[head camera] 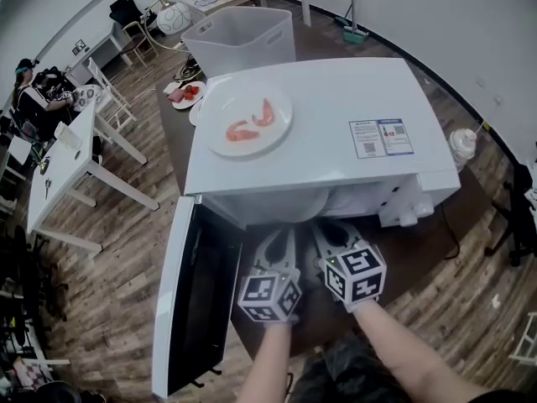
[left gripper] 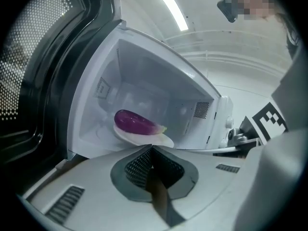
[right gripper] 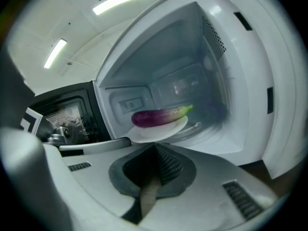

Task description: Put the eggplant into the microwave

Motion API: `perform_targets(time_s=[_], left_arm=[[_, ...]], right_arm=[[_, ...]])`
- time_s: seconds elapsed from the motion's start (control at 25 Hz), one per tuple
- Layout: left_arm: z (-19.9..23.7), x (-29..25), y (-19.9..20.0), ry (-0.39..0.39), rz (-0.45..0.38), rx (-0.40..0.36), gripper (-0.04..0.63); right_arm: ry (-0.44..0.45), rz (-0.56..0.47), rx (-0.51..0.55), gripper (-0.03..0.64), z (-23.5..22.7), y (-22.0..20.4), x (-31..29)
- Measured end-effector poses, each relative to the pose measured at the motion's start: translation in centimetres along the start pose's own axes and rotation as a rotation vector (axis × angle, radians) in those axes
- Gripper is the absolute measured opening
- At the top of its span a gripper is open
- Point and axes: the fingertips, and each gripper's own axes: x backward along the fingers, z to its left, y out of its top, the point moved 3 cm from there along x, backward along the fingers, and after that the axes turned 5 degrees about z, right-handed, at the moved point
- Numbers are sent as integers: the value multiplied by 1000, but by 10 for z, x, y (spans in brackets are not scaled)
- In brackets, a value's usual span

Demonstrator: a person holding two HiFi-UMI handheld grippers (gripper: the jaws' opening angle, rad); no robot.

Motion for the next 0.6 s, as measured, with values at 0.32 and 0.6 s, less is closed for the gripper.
perform_targets(time_s=[0.32, 0.6], left_arm=[[0, -10, 2, -16, 14, 24, -2], [-3, -17, 4, -29, 31, 27, 0]], right_arm=[[35, 0, 52, 3, 7, 3, 3], [31, 9, 63, 3, 7, 8, -2]])
